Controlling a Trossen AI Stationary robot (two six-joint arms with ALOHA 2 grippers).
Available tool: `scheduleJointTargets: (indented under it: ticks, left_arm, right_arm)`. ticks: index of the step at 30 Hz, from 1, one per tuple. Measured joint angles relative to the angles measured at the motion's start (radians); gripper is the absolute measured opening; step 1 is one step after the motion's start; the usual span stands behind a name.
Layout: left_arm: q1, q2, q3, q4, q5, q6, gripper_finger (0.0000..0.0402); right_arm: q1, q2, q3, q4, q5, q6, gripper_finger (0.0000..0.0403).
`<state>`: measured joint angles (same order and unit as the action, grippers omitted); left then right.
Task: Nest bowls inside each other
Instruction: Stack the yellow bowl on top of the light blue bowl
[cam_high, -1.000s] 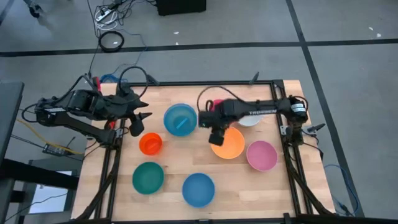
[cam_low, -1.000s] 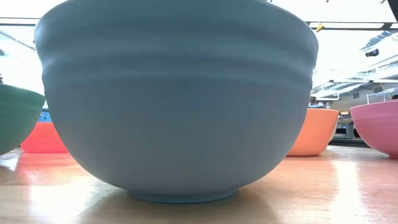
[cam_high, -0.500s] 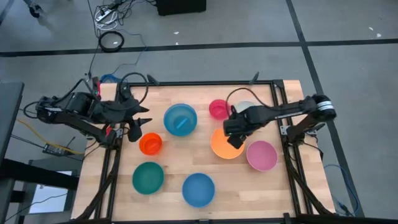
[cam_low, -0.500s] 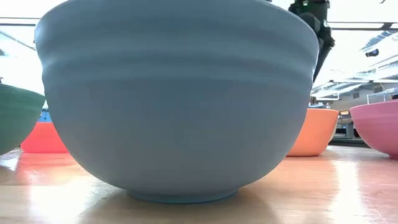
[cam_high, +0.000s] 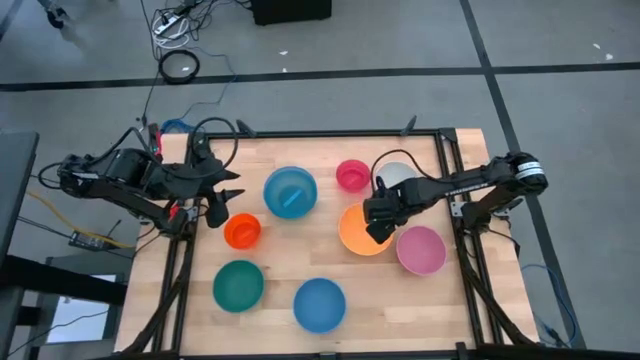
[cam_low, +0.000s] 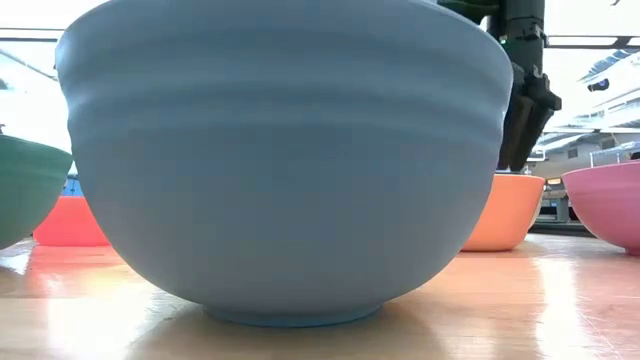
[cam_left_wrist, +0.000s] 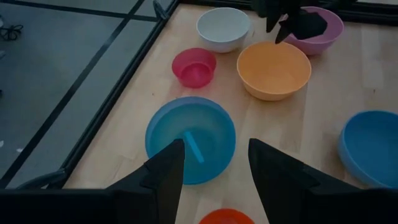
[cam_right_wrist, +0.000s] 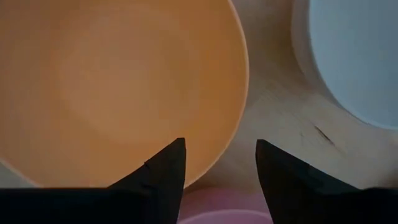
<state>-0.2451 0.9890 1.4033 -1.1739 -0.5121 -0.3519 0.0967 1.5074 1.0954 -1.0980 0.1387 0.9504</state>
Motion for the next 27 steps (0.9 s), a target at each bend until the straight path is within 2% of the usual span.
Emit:
scheduleJointTargets:
  ticks: [5,19,23,27]
  left_arm:
    - [0.0,0.0,0.0,0.001,-0.001,-0.001,0.0188]
    - [0.0,0.0,0.0,0.001,-0.003,-0.001,0.0188]
    - [0.0,0.0,0.0,0.001,-0.011,-0.002,0.0188]
    - [0.0,0.0,0.0,0.001,-0.011,-0.002,0.0188]
  right_arm:
    - [0.0,0.0,-0.038,0.025,0.003,0.01,0.0181]
    - [-0.027,0.0,-0.188,0.243,0.003,0.021,0.0172]
    - [-0.041,0.0,-0.206,0.247,0.002,0.021,0.0131]
    - [-0.05,0.0,-0.206,0.258,0.003,0.006,0.0059]
